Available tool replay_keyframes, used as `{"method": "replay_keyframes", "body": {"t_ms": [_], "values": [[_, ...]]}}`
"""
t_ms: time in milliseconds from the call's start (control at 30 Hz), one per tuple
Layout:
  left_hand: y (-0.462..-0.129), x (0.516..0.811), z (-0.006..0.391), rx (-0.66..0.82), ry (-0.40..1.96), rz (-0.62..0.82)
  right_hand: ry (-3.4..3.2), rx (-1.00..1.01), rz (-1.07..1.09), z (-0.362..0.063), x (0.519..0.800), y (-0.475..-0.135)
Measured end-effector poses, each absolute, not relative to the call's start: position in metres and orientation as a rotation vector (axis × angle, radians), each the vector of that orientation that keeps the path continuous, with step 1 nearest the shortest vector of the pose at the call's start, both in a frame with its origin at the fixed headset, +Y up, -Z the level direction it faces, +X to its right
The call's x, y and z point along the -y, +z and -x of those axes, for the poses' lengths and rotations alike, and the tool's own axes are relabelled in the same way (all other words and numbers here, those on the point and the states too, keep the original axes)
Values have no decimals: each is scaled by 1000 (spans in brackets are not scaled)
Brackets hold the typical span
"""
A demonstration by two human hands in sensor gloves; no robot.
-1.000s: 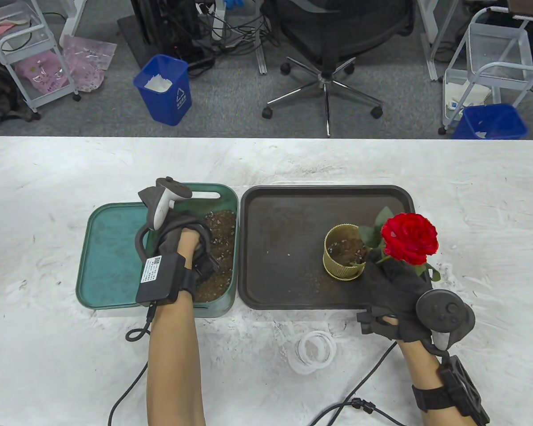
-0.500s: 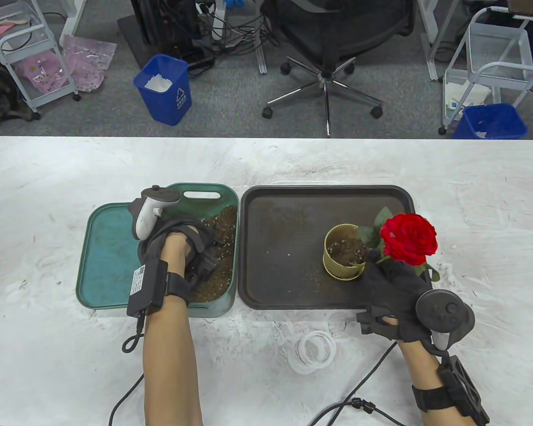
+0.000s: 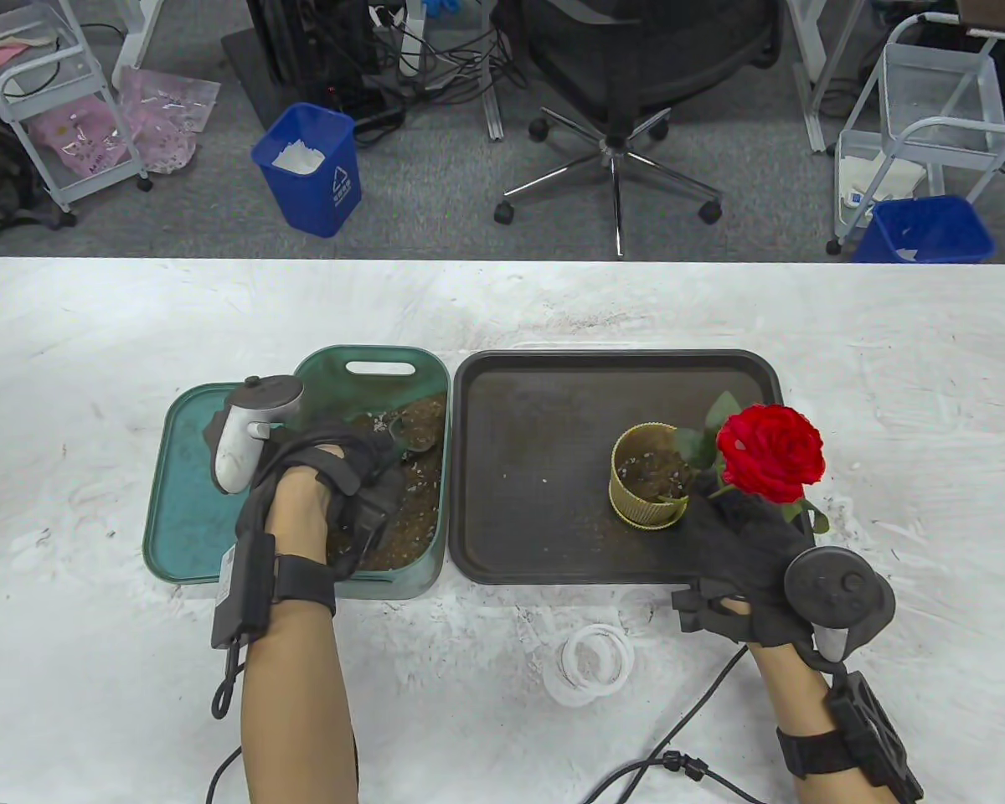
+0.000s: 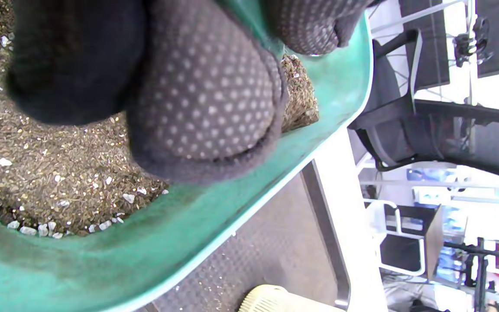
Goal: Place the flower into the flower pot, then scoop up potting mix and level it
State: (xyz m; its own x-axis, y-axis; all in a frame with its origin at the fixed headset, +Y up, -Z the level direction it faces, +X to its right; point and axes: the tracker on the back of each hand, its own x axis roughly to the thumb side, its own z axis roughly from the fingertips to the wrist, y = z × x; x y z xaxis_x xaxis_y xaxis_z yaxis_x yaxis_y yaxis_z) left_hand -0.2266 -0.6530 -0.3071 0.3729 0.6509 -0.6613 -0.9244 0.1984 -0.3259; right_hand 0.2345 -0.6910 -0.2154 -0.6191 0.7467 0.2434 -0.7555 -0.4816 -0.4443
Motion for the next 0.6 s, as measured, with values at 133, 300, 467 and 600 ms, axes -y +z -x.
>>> {"method": "replay_keyframes", "body": {"t_ms": [133, 300, 467, 600], "values": [[-298, 644, 232, -423, 1168, 744, 2137, 650, -18, -235, 691, -216], [-288, 635, 241, -382, 1262, 714, 2135, 648, -15, -235, 691, -216], [-276, 634, 243, -315, 1377, 700, 2139, 651, -17, -235, 691, -216], [-273, 633, 237, -235, 1439, 697, 2140, 652, -17, -236, 691, -216]]}}
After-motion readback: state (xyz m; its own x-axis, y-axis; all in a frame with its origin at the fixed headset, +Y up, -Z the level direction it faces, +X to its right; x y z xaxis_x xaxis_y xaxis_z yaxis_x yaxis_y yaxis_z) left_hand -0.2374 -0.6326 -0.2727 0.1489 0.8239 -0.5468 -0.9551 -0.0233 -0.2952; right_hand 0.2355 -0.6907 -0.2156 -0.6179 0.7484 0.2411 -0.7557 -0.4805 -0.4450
